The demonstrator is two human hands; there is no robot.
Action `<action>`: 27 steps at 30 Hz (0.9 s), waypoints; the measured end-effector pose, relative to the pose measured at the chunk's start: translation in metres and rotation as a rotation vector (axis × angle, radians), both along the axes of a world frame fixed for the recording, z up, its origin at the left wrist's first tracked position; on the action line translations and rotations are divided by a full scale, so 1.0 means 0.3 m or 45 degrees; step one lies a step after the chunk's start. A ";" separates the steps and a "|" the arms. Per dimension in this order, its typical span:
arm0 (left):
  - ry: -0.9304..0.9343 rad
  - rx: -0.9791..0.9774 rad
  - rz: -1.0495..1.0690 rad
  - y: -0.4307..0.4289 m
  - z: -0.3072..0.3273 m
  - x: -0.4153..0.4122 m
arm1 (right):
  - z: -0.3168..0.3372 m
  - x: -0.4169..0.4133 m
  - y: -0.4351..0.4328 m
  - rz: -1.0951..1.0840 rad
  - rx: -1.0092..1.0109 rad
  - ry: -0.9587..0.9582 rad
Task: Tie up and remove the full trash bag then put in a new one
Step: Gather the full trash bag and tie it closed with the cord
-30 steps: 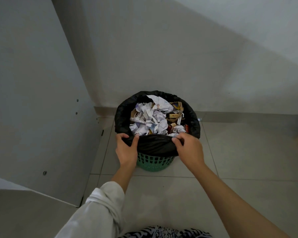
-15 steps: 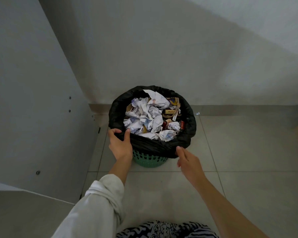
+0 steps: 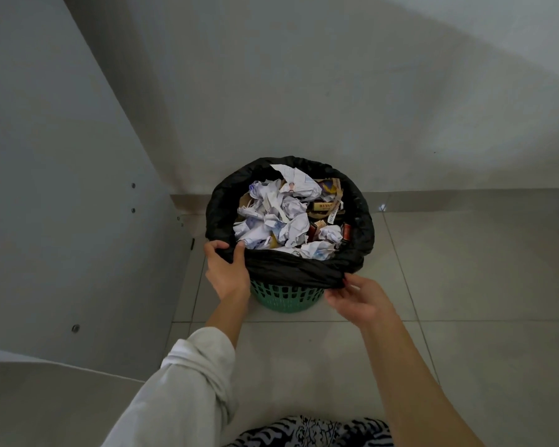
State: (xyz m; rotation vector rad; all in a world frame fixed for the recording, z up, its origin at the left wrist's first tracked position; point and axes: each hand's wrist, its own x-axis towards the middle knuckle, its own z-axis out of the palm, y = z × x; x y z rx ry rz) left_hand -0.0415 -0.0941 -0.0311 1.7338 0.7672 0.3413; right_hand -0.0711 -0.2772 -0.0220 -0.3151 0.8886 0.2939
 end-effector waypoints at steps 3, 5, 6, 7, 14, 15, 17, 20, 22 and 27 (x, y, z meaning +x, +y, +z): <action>0.012 0.015 -0.003 0.019 -0.005 0.013 | 0.008 0.010 -0.010 0.204 -0.040 0.012; 0.020 0.023 -0.007 0.025 -0.008 0.017 | 0.006 0.011 -0.010 0.224 -0.051 0.016; 0.018 0.026 -0.007 0.026 -0.009 0.018 | 0.009 0.011 -0.009 0.212 -0.039 0.010; 0.013 0.027 -0.006 0.027 -0.011 0.019 | 0.012 0.012 -0.010 0.186 -0.017 0.001; -0.007 0.041 -0.024 0.033 -0.020 0.022 | -0.015 0.061 -0.056 0.079 0.016 -0.021; -0.007 0.039 -0.028 0.034 -0.022 0.023 | -0.018 0.074 -0.060 0.067 0.023 -0.025; -0.008 0.047 -0.035 0.033 -0.025 0.023 | -0.026 0.100 -0.067 -0.024 0.082 -0.044; -0.014 0.058 -0.046 0.028 -0.028 0.025 | -0.013 0.128 -0.090 -0.161 0.175 -0.071; -0.011 0.057 -0.048 0.028 -0.034 0.028 | -0.002 0.146 -0.119 -0.242 0.096 -0.068; -0.008 0.087 -0.087 0.037 -0.054 0.033 | 0.030 0.204 -0.092 -0.282 -0.952 -0.277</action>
